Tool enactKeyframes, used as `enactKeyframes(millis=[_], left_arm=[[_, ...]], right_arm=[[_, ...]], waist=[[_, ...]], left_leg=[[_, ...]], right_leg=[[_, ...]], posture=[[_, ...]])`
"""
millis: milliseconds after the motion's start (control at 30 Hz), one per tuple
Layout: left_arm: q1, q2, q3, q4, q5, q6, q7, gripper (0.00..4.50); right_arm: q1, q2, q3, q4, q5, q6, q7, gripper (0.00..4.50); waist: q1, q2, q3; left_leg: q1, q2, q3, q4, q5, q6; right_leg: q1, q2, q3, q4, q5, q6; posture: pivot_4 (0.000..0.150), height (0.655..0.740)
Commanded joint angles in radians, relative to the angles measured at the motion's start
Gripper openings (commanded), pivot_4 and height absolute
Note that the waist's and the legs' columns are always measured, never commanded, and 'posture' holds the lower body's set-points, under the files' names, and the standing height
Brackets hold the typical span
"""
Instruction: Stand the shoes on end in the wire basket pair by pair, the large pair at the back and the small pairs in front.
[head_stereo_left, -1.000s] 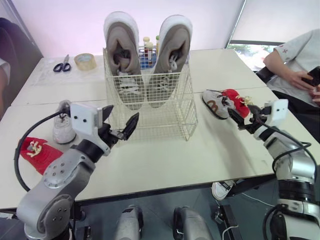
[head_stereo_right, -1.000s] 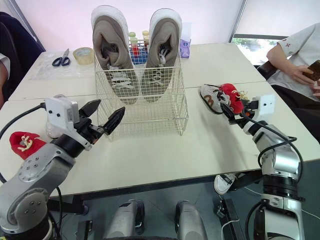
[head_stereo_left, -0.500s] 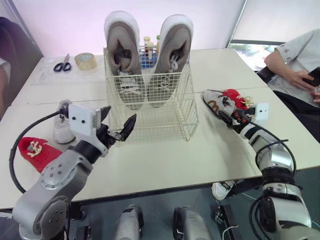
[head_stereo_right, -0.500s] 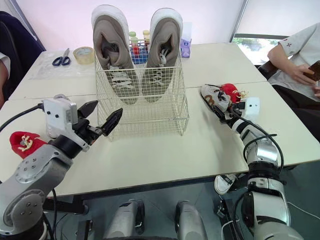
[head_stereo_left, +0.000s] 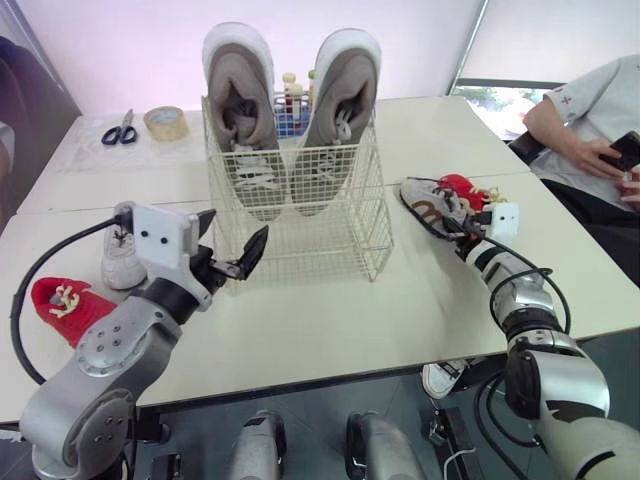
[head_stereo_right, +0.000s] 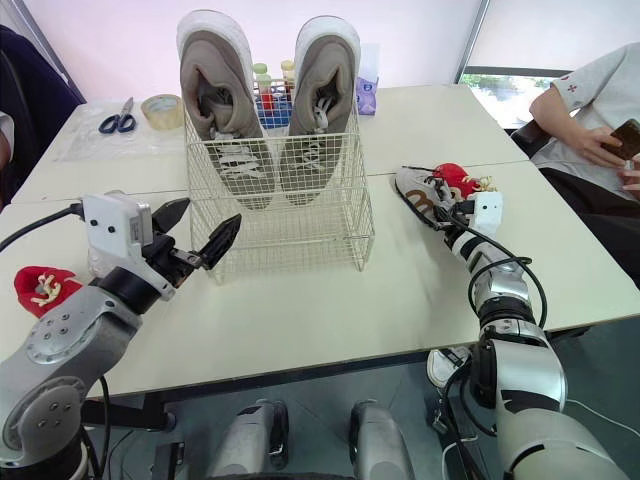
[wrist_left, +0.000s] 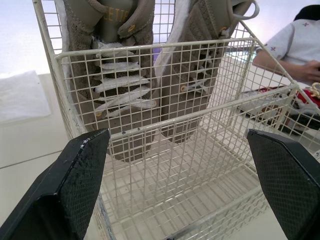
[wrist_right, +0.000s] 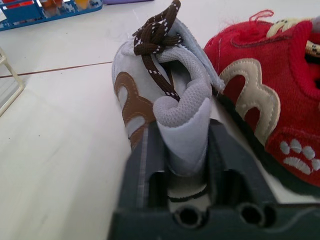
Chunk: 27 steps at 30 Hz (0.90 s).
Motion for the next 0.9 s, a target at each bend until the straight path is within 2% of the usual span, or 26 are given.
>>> enactKeyframes(millis=[33,133,267,367,467,600,667,800,900], left_arm=[[-0.038,0.008,0.077,-0.003,-0.096,-0.005,0.005,4.50],[-0.059,0.117,0.180,0.041,-0.276,0.028,-0.065,4.50],[-0.095,0.264,0.273,0.139,-0.442,0.041,-0.109,4.50],[-0.179,0.301,0.313,0.253,-0.590,0.004,-0.089,4.50],[-0.258,0.341,0.326,0.352,-0.671,-0.010,-0.079,4.50],[-0.376,0.392,0.332,0.511,-0.900,-0.020,-0.084,4.50],[-0.425,0.408,0.336,0.580,-0.962,-0.032,-0.081,4.50],[-0.511,0.448,0.321,0.696,-1.011,-0.031,-0.116,4.50],[-0.557,0.469,0.298,0.739,-1.014,-0.024,-0.144,4.50]], right_arm=[[-0.025,-0.007,-0.002,-0.073,0.002,-0.037,0.016,0.26],[-0.073,-0.033,-0.048,-0.241,0.058,-0.007,-0.005,0.26],[-0.153,-0.078,-0.083,-0.426,0.092,0.037,-0.061,0.26],[-0.243,-0.114,-0.082,-0.488,0.088,0.023,-0.078,0.26],[-0.349,-0.134,-0.076,-0.509,0.088,-0.008,-0.063,0.26],[-0.493,-0.120,0.004,-0.595,0.135,0.011,0.131,0.26],[-0.516,-0.096,0.055,-0.659,0.168,0.046,0.230,0.26],[-0.511,-0.042,0.157,-0.813,0.242,0.132,0.405,0.26],[-0.492,-0.021,0.205,-0.876,0.245,0.129,0.481,0.26]], waist=[[0.000,0.000,0.000],[-0.002,0.003,0.002],[-0.001,0.009,0.006],[0.004,0.009,0.006],[0.002,0.009,0.006],[-0.002,0.010,0.007],[-0.005,0.010,0.007],[-0.002,0.009,0.007],[0.004,0.009,0.007]], left_leg=[[0.000,0.000,0.000,0.000,0.000,0.000],[-0.001,0.000,0.000,0.000,0.000,0.000],[-0.003,0.000,0.001,-0.002,0.000,0.000],[-0.003,0.000,0.001,-0.003,0.000,0.000],[-0.004,0.000,0.001,-0.004,0.000,0.000],[-0.006,0.000,0.003,-0.004,0.000,0.000],[-0.005,0.000,0.004,-0.005,0.000,0.000],[-0.002,0.001,0.004,-0.009,0.000,0.000],[-0.003,0.001,0.004,-0.009,0.000,0.000]], right_leg=[[0.000,0.000,0.000,0.000,0.000,0.000],[-0.002,0.000,0.000,0.000,0.000,0.000],[-0.006,0.000,0.001,0.002,0.000,0.000],[-0.007,0.000,0.001,0.002,-0.001,0.001],[-0.007,0.000,0.001,0.000,-0.001,0.001],[-0.009,0.000,0.002,0.000,0.000,0.001],[-0.010,0.000,0.003,0.001,0.000,0.000],[-0.010,0.001,0.003,0.003,0.001,0.001],[-0.010,0.002,0.003,0.003,0.001,0.000]], posture=[[0.150,0.7400],[0.150,0.7400],[0.150,0.7400],[0.150,0.7400],[0.150,0.7400],[0.150,0.7400],[0.150,0.7400],[0.150,0.7400],[0.150,0.7400]])
